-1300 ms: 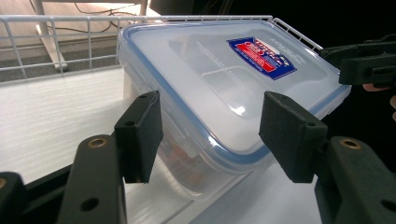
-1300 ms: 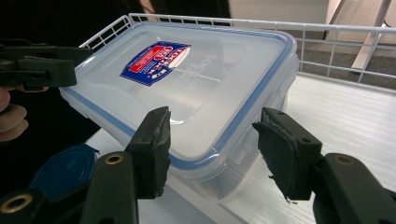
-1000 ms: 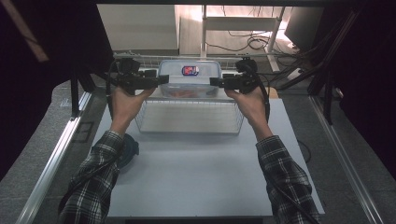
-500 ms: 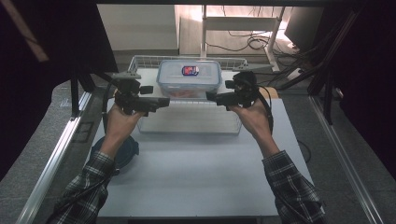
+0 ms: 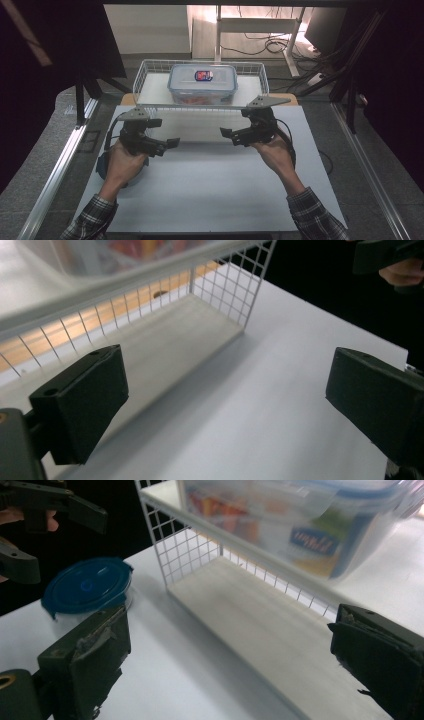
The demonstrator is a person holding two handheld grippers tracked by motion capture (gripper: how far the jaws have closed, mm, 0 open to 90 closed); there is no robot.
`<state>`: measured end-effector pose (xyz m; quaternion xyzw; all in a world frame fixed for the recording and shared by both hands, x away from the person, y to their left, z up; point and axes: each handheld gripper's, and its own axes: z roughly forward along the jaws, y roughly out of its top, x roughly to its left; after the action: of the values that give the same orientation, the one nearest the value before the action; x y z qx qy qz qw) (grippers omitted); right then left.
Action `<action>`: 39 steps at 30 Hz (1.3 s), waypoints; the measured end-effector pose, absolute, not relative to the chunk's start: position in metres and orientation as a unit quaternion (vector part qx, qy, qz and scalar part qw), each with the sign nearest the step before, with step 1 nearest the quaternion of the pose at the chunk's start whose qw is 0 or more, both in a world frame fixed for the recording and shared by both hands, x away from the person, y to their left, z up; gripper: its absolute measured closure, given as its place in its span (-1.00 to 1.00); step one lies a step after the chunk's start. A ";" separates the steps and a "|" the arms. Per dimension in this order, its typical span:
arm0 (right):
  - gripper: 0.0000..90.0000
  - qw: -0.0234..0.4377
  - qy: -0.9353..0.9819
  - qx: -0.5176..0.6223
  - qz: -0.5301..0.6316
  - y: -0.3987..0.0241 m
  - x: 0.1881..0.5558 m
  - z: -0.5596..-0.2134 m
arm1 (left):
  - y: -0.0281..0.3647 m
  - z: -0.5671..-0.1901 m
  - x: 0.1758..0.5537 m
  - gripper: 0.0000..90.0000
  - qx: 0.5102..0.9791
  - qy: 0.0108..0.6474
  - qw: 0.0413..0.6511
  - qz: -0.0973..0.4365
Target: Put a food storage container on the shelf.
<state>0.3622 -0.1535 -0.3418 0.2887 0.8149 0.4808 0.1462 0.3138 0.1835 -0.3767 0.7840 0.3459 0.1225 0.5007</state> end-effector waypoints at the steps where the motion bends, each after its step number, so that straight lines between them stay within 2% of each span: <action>1: -0.95 0.148 0.815 0.286 0.481 -0.154 0.359 -0.344 | 0.183 -0.380 0.311 -0.94 0.785 0.344 0.501 0.122; 10: -1.00 0.163 0.814 0.277 0.483 -0.164 0.329 -0.362 | 0.180 -0.409 0.278 -0.92 0.780 0.333 0.513 0.135; 19: -1.00 0.173 0.803 0.294 0.489 -0.180 0.310 -0.380 | 0.177 -0.441 0.255 -0.91 0.780 0.342 0.511 0.117; 35: -1.00 0.174 0.816 0.288 0.470 -0.188 0.286 -0.421 | 0.170 -0.475 0.230 -0.87 0.782 0.333 0.509 0.134; 39: -1.00 0.170 0.816 0.288 0.472 -0.190 0.279 -0.432 | 0.166 -0.485 0.228 -0.87 0.793 0.330 0.493 0.138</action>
<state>0.2793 -0.1902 -0.4320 0.2877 0.8157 0.4721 0.1704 0.2277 0.1657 -0.4849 0.7928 0.3304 0.1385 0.4931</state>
